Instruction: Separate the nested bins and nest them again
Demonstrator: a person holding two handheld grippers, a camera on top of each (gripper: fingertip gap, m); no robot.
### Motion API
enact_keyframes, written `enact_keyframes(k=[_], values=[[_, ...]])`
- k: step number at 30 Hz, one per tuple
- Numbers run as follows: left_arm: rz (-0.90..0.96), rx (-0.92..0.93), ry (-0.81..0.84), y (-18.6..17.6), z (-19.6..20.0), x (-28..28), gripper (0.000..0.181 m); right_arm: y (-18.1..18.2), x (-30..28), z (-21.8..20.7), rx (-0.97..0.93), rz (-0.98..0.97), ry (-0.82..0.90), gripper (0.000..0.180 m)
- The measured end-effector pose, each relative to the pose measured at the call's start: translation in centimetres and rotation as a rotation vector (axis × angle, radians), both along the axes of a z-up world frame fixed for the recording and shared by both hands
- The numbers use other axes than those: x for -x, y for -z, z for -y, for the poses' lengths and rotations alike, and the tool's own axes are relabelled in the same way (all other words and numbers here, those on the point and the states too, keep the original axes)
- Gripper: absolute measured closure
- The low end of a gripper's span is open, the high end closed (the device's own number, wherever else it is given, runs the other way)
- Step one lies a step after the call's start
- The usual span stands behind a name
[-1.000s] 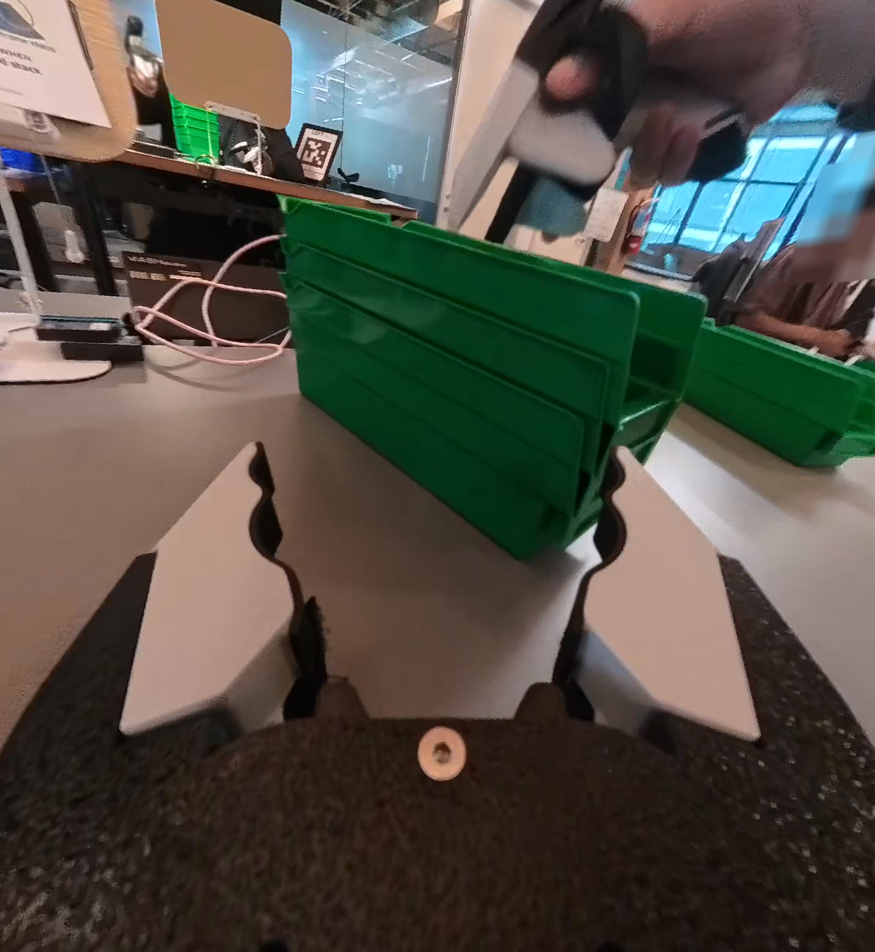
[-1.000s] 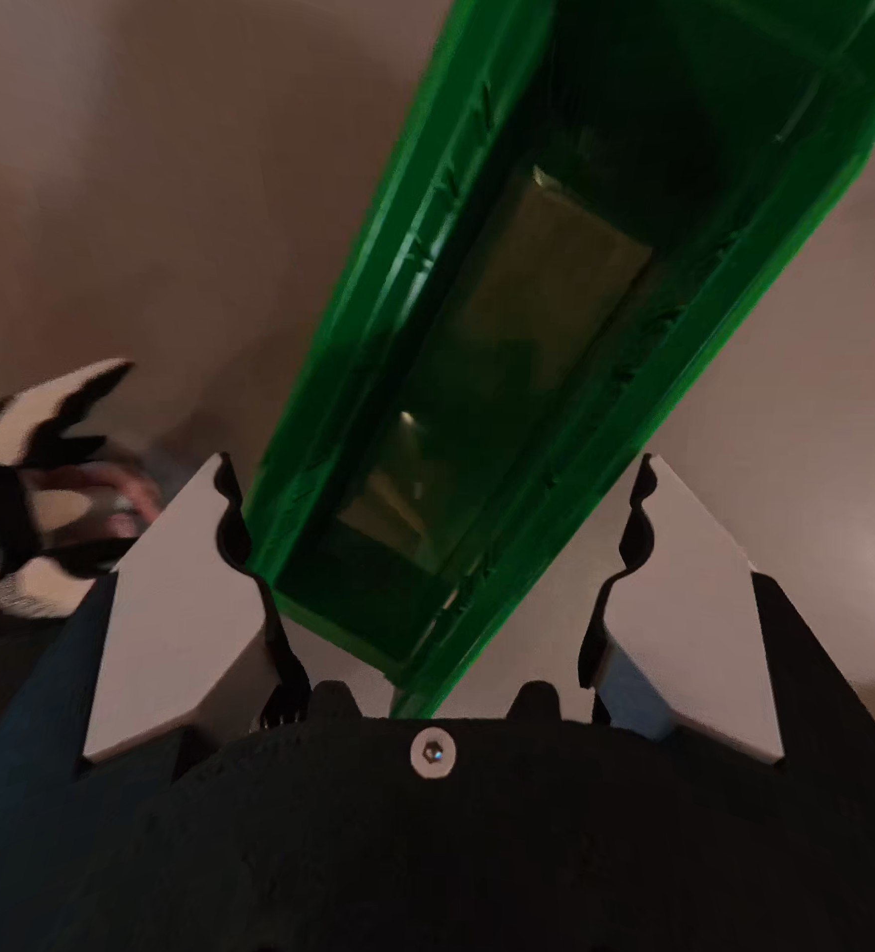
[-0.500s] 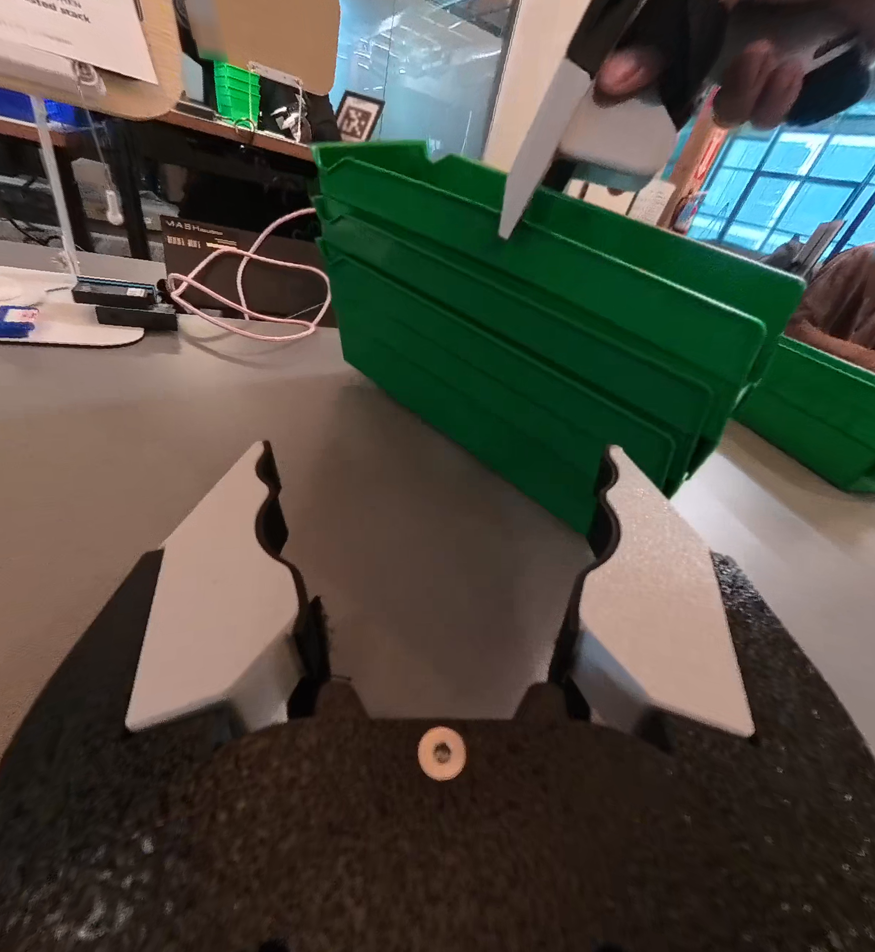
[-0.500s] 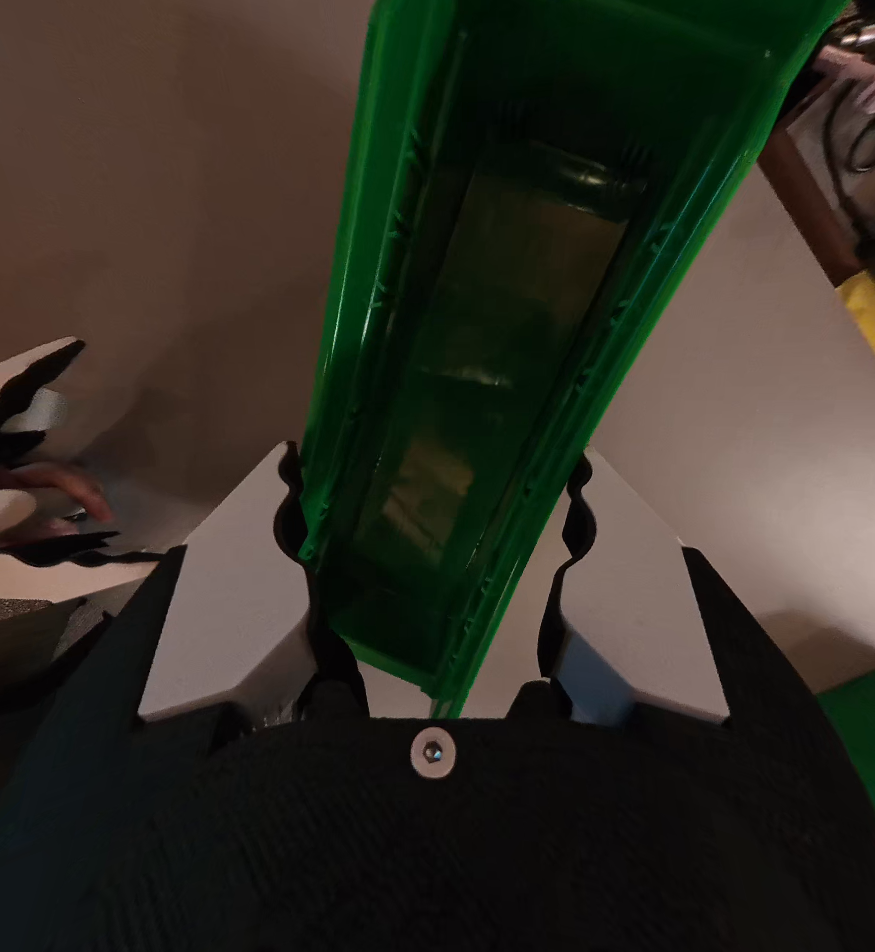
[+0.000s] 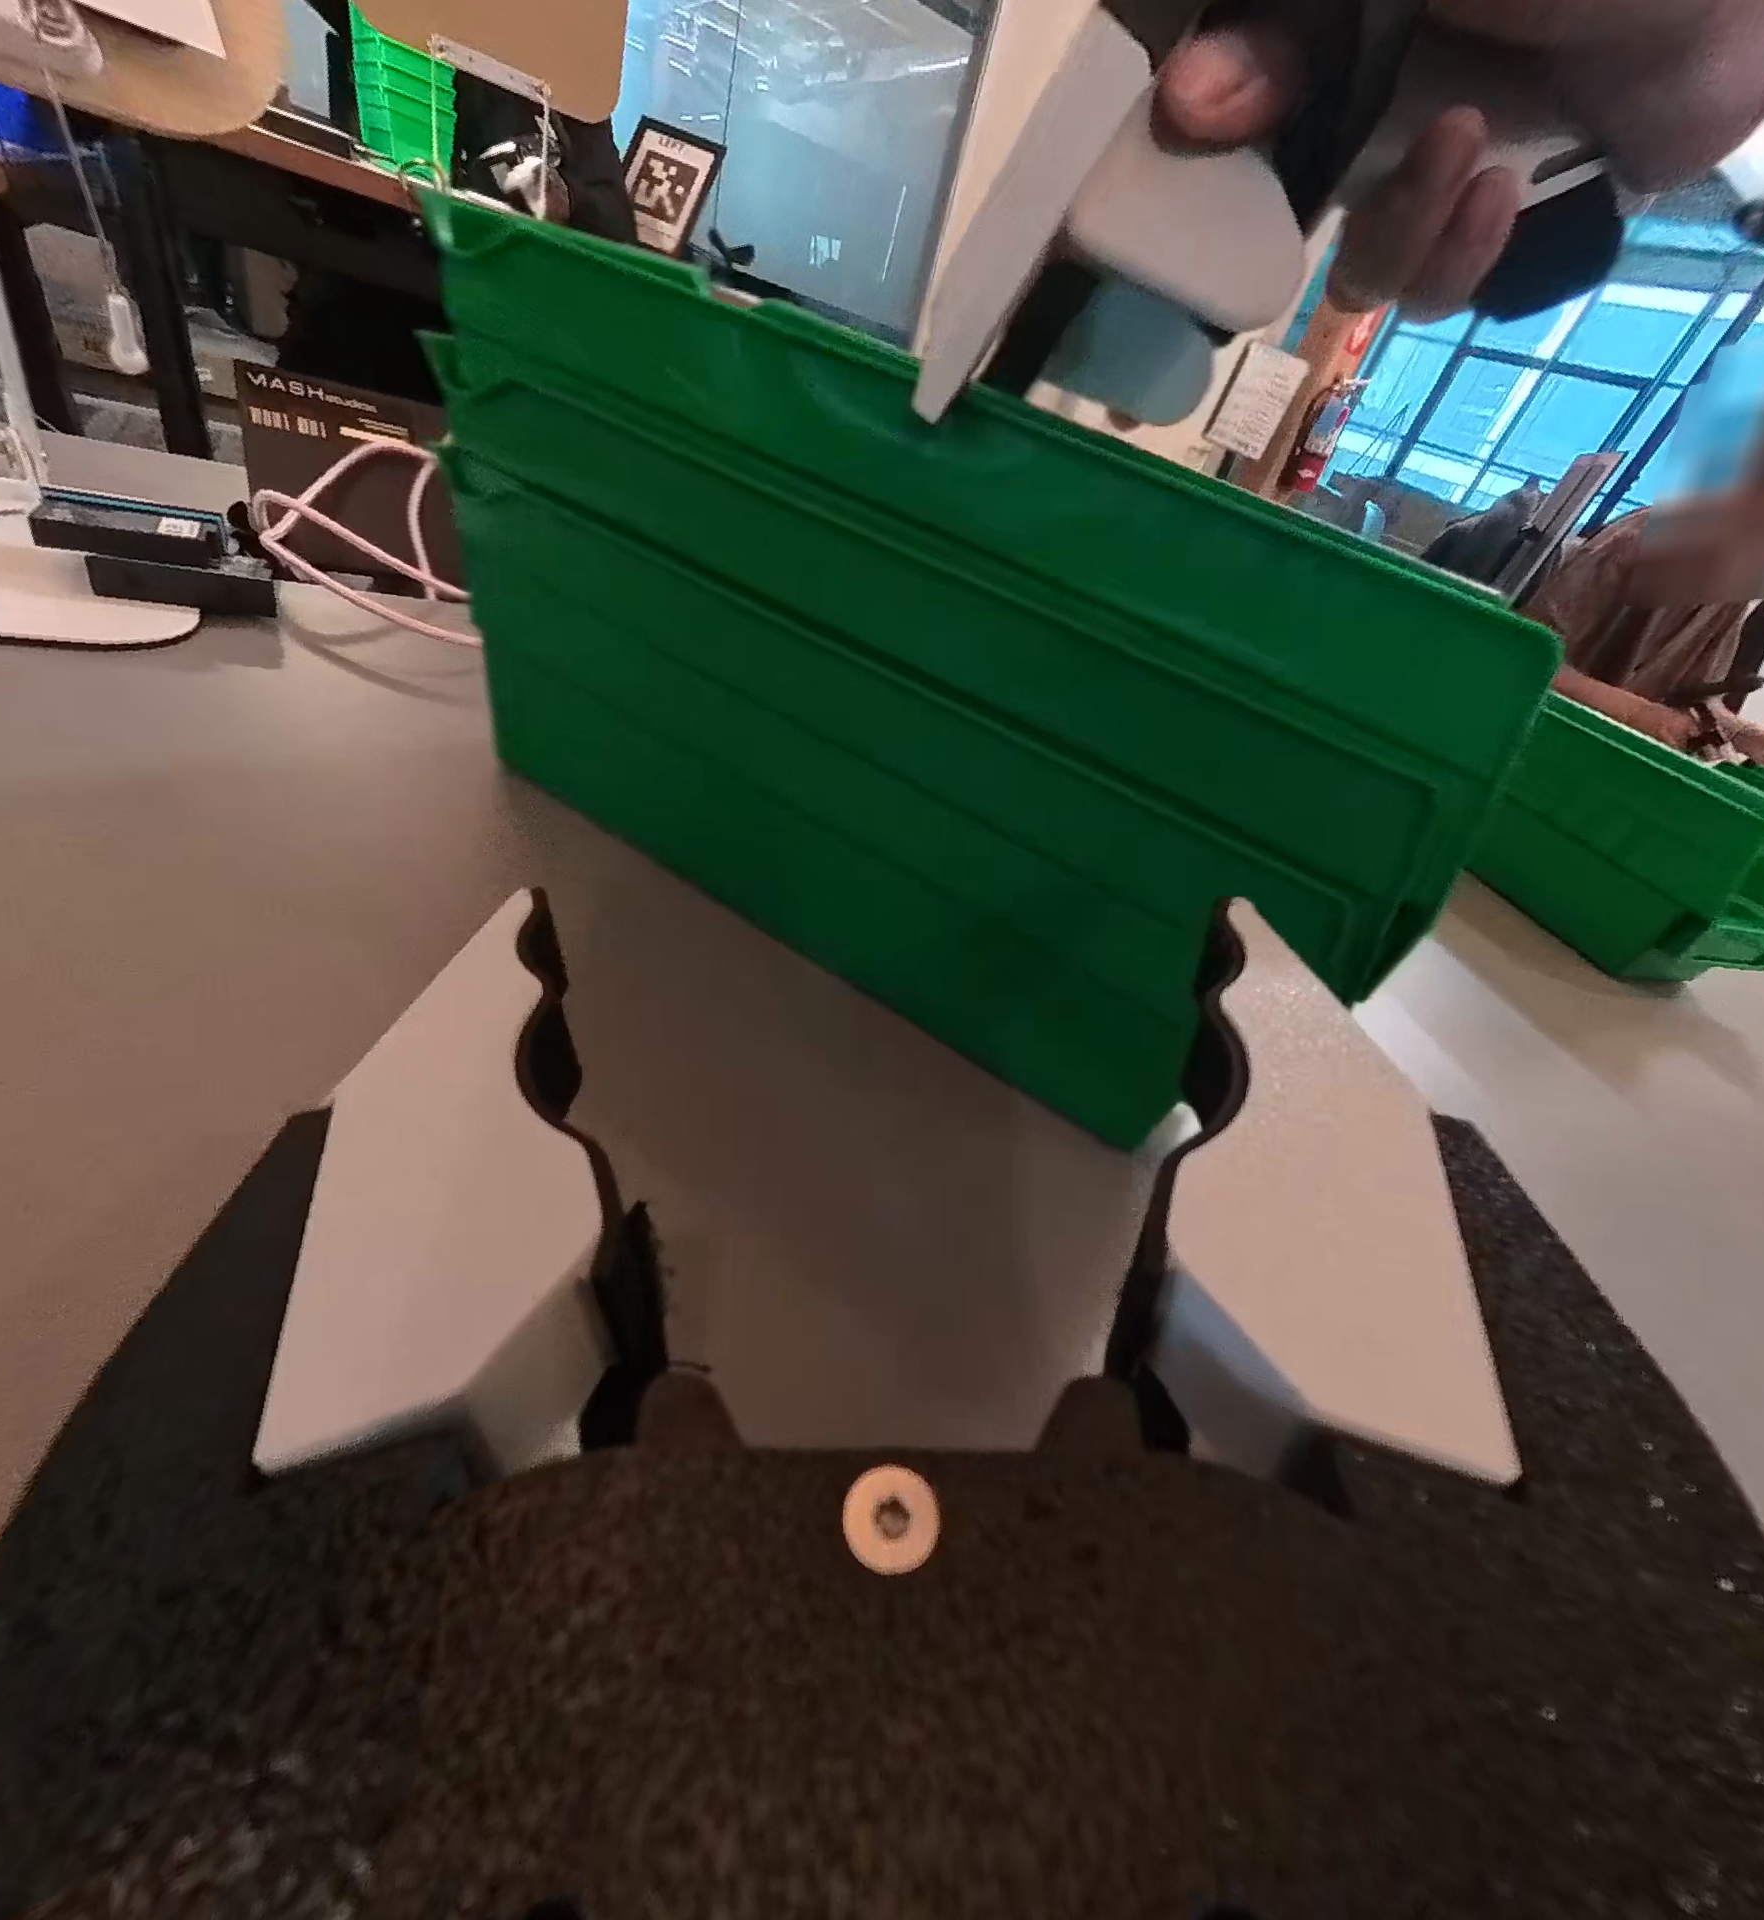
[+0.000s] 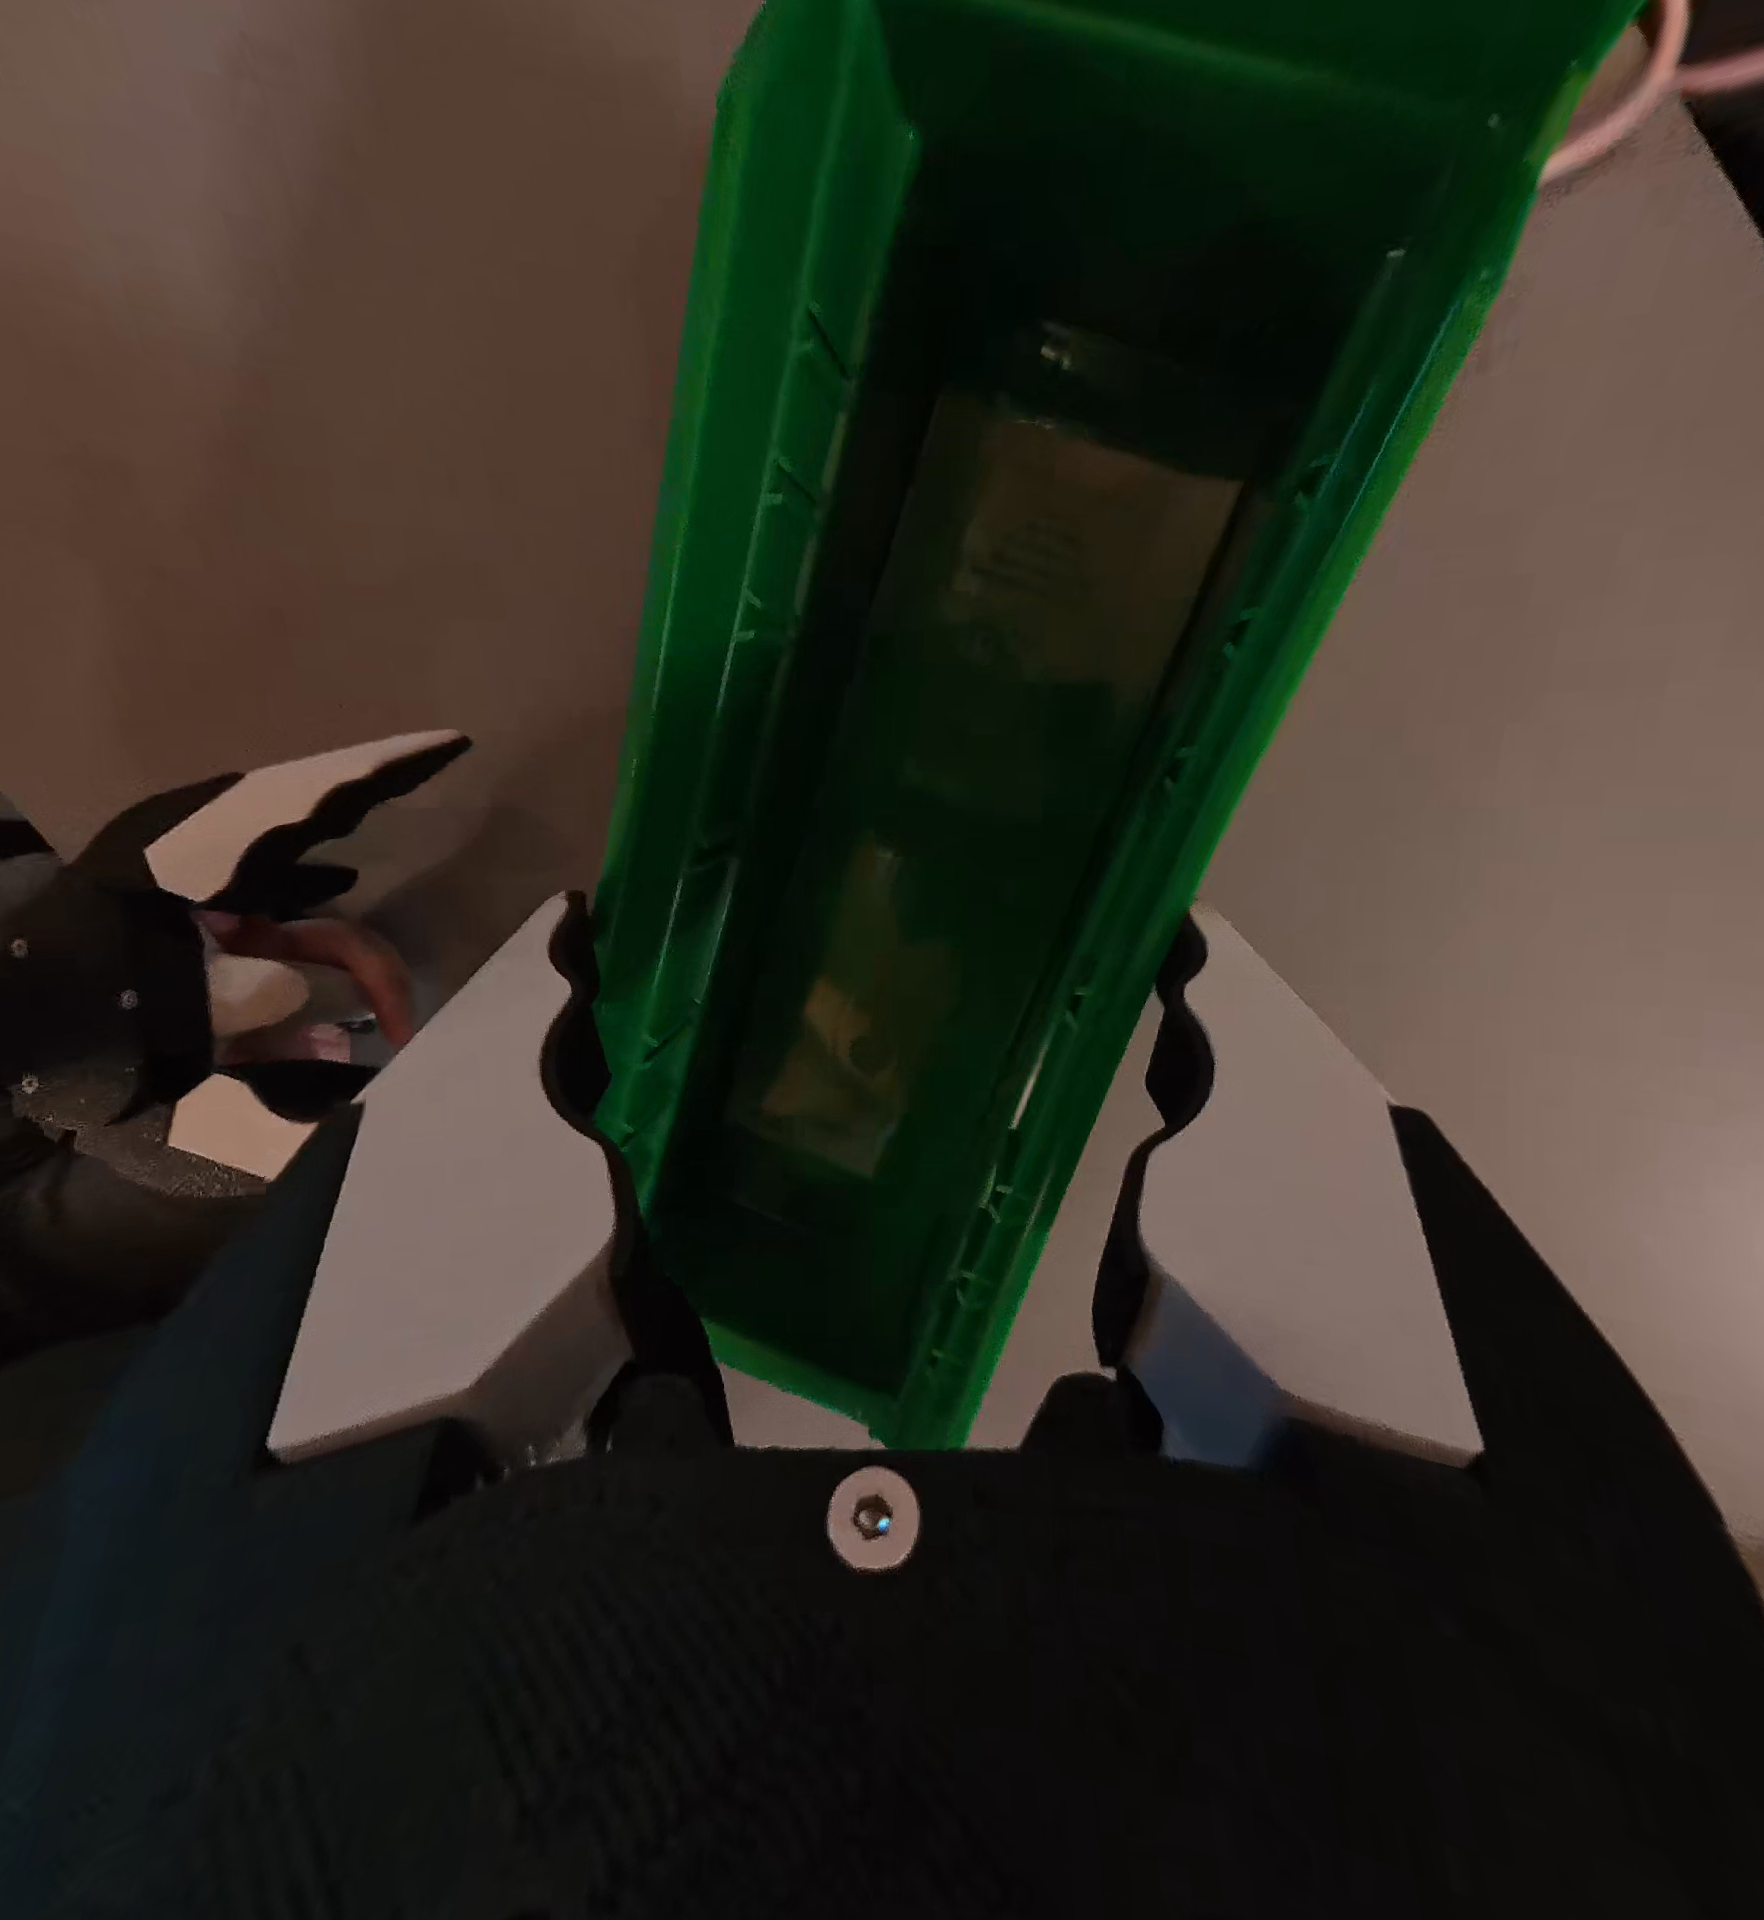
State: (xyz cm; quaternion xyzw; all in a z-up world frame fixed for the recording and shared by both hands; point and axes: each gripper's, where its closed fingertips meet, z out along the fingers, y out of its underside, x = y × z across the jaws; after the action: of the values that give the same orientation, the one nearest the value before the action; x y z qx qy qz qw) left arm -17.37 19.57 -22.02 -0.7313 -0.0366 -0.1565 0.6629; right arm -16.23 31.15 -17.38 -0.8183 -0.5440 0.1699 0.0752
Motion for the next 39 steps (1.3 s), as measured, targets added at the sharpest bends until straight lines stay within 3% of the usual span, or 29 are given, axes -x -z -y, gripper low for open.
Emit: enact_keyframes(k=[5, 8, 12, 20, 28, 39], values=[[0.035, -0.012, 0.004, -0.2, 0.1, 0.3, 0.061, 0.1, 2.6, 1.1, -0.086, 0.049, -0.097, 0.058], [0.046, -0.01, 0.011, -0.2, 0.0, 0.2, 0.061, -0.4, 2.7, 0.5, -0.216, 0.133, -0.113, 0.053], [0.063, 0.004, 0.028, 0.0, -0.1, 0.0, 0.061, 0.3, 1.4, 0.6, -0.248, 0.3, -0.114, 0.043], [0.092, 0.0, 0.04, 0.0, 0.0, 0.0, 0.062, 0.6, 0.8, -0.3, -0.208, 0.338, -0.095, 0.076], [0.111, 0.004, 0.049, 0.1, 0.0, 0.0, 0.062, -0.2, 0.9, -0.9, -0.185, 0.268, -0.067, 0.075], [0.126, 0.003, 0.046, 0.1, -0.1, 0.1, 0.062, 0.7, -0.4, -0.4, -0.199, 0.389, -0.128, 0.065]])
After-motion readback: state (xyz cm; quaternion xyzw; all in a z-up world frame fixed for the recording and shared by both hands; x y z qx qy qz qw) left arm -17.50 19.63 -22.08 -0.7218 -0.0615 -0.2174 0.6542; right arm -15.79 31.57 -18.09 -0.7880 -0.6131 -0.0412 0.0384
